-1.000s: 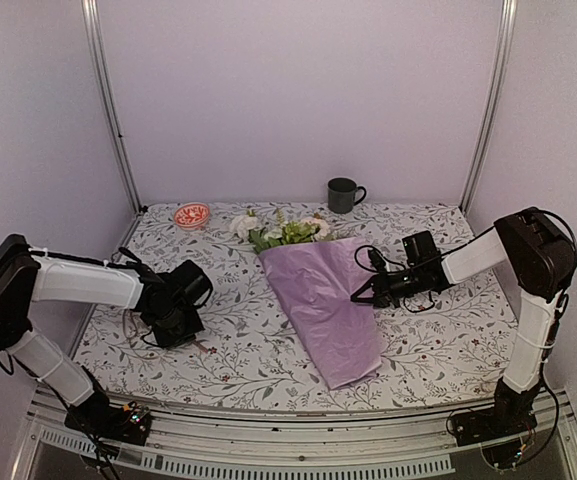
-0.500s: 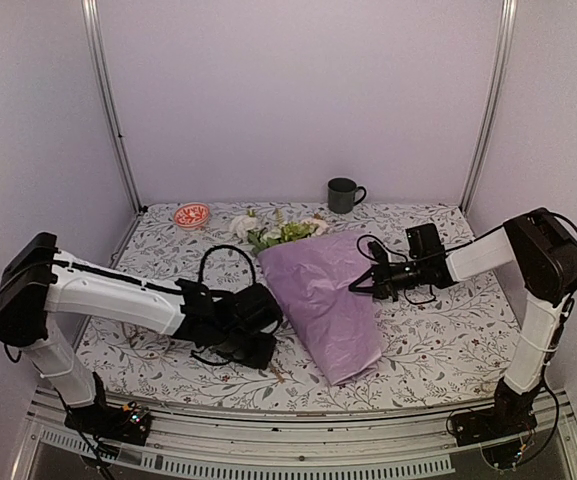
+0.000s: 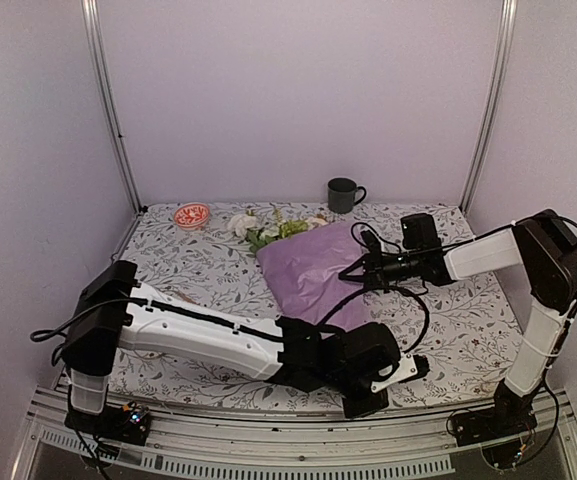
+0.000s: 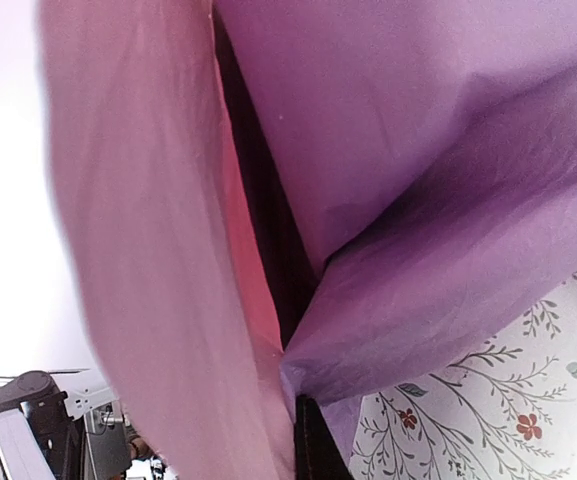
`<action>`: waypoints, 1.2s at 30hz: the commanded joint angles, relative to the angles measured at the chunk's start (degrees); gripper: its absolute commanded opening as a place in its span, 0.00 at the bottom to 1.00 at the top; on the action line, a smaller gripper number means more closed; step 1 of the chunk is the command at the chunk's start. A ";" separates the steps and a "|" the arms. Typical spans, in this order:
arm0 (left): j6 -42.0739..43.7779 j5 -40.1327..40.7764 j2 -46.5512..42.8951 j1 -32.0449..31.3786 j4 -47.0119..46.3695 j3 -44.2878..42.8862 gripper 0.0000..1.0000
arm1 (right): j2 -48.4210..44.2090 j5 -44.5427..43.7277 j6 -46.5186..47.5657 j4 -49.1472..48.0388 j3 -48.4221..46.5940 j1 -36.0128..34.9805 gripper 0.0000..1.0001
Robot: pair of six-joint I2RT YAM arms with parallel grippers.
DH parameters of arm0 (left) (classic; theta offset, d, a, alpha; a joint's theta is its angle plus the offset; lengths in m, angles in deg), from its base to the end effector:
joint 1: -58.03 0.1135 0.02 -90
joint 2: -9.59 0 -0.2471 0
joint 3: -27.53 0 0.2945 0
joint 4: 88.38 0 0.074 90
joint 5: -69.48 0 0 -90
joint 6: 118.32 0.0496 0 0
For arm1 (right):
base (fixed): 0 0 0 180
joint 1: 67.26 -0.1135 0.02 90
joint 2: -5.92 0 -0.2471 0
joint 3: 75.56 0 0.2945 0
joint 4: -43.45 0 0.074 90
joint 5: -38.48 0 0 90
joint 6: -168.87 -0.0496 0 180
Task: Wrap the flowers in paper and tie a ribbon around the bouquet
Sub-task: Move the ribbon to the center of the board.
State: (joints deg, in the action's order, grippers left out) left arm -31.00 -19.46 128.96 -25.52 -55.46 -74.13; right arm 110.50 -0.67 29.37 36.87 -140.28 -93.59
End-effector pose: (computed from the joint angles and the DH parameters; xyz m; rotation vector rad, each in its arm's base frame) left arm 0.0571 -0.4969 0.1437 1.6546 1.9548 -0.6089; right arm 0.3381 0.2103 0.1061 -0.1183 2.4137 1.6543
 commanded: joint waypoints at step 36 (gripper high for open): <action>-26.96 5.22 -11.07 72.63 12.84 29.10 0.54 | -1.80 -1.83 6.07 1.62 -1.04 -1.27 0.00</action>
State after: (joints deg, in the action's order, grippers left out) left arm -55.94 -4.38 117.29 51.00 -39.61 -50.81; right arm 110.50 -2.92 34.14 38.10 -140.06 -94.75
